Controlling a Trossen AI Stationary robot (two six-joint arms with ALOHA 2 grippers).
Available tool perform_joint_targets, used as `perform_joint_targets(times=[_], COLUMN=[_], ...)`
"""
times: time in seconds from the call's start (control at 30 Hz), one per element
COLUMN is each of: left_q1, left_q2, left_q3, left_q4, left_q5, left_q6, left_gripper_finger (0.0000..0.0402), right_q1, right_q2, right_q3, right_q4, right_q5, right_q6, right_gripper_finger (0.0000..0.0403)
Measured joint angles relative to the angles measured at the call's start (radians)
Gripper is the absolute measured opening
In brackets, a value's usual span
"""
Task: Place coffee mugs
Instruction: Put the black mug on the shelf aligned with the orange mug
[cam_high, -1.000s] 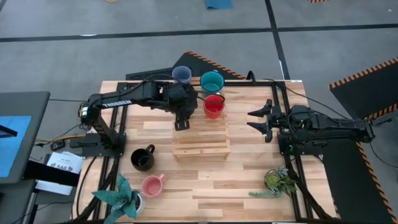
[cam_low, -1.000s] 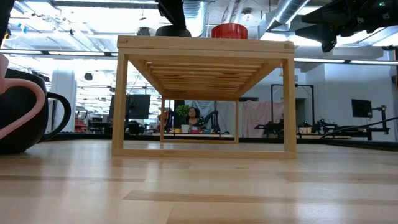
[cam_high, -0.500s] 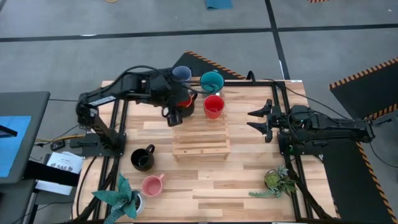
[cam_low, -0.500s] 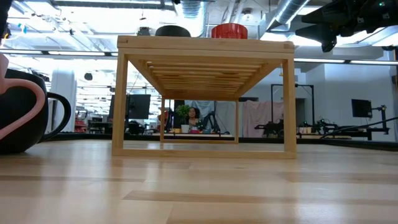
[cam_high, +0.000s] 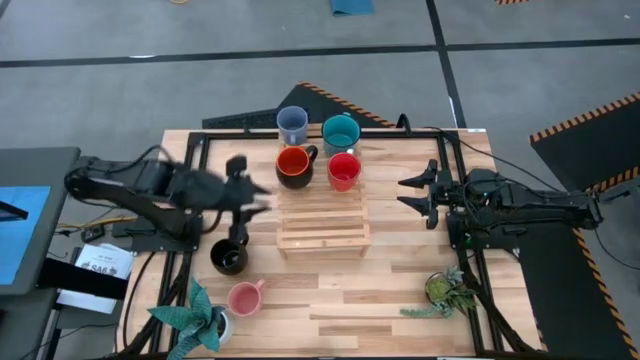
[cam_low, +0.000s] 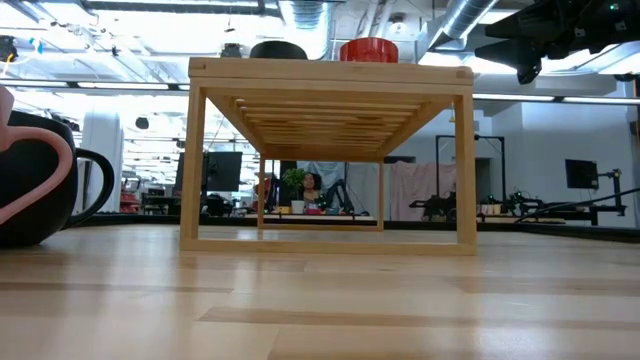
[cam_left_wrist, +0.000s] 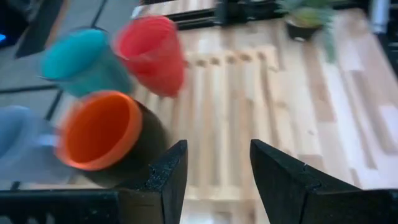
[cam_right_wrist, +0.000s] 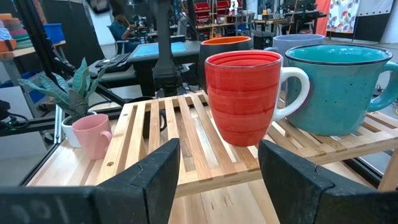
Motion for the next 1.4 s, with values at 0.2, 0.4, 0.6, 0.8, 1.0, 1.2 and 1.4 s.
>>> perform_joint_targets(times=[0.2, 0.4, 0.6, 0.8, 1.0, 1.2, 1.4], left_q1=[-0.119, -0.173, -0.202, -0.237, -0.259, -0.259, -0.259], left_q2=[-0.212, -0.256, -0.211, -0.159, -0.111, -0.055, 0.02], left_q3=[-0.379, -0.509, -0.509, -0.509, -0.509, -0.508, -0.508], left_q4=[0.101, 0.029, -0.095, -0.275, -0.282, -0.289, -0.297], left_q5=[0.062, 0.172, 0.185, 0.228, 0.238, 0.24, 0.204], left_q6=[-0.093, -0.172, -0.065, -0.05, -0.068, -0.126, -0.195], left_gripper_finger=[0.016, 0.016, 0.016, 0.016, 0.016, 0.016, 0.016], right_q1=[0.0, 0.0, 0.0, 0.0, 0.0, 0.0, 0.0], right_q2=[0.0, 0.0, 0.0, 0.003, 0.022, 0.049, 0.053], right_q3=[0.0, 0.0, 0.0, 0.0, 0.0, 0.0, 0.0], right_q4=[0.001, 0.001, 0.002, 0.0, 0.0, 0.002, 0.003], right_q5=[0.0, 0.0, 0.0, 0.0, 0.0, 0.0, 0.0], right_q6=[0.0, 0.0, 0.0, 0.0, 0.0, 0.0, 0.0], right_gripper_finger=[0.0244, 0.0244, 0.0244, 0.0244, 0.0244, 0.0244, 0.0244])
